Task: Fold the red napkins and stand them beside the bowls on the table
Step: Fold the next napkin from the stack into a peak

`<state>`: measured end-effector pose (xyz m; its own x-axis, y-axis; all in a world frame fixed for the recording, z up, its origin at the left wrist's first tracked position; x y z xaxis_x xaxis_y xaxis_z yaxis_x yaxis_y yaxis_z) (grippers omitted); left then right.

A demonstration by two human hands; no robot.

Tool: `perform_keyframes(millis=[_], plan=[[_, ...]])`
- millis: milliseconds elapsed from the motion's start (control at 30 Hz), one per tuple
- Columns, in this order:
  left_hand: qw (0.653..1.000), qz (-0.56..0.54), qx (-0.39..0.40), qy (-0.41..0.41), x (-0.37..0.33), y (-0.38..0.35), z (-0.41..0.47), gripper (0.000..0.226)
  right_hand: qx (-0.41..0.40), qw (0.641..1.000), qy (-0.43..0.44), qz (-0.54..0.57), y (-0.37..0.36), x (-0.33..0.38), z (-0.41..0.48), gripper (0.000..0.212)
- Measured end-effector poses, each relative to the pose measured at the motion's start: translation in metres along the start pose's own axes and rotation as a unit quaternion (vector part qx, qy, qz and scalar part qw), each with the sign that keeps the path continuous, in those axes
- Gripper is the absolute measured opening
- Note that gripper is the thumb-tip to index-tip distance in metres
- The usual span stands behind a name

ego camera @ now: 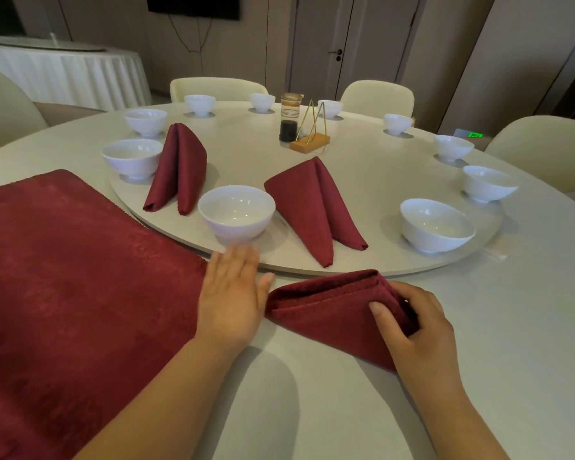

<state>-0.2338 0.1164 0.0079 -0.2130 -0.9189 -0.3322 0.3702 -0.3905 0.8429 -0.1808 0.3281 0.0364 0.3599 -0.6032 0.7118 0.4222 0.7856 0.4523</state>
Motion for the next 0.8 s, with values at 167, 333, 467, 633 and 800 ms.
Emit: perform_keyframes(millis=[167, 333, 467, 633, 800], plan=[[0.987, -0.122, 0.085, -0.068, -0.024, -0.012, -0.010, 0.098, 0.014, 1.000, -0.003, -0.001, 0.000, -0.003, 0.001, 0.016], [0.996, -0.059, 0.063, -0.015, -0.005, -0.007, -0.003, 0.108, 0.025, 1.000, -0.007, -0.006, 0.001, -0.003, 0.002, 0.030], [0.998, -0.030, 0.044, 0.023, 0.005, -0.002, -0.003, 0.102, 0.021, 1.000, -0.010, -0.004, 0.004, -0.007, 0.002, 0.028], [0.998, -0.045, -0.004, 0.053, 0.016, 0.009, -0.003, 0.086, 0.021, 1.000, -0.010, -0.004, 0.006, -0.010, 0.003, 0.029], [0.993, -0.070, 0.002, -0.091, -0.023, 0.003, -0.007, 0.057, 0.020, 1.000, -0.015, 0.003, 0.006, -0.012, 0.003, 0.020]])
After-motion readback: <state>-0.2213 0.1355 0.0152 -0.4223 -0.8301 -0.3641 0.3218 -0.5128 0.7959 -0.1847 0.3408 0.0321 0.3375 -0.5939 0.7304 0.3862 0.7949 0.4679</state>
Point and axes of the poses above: each hand's wrist, its own z-axis towards the middle knuckle, its own y-axis out of the back of the hand, x = y × z, the point moved 8 cm from there along z, towards the middle knuckle, and after that the axes turned 5 degrees about -z, right-handed, at the moved point
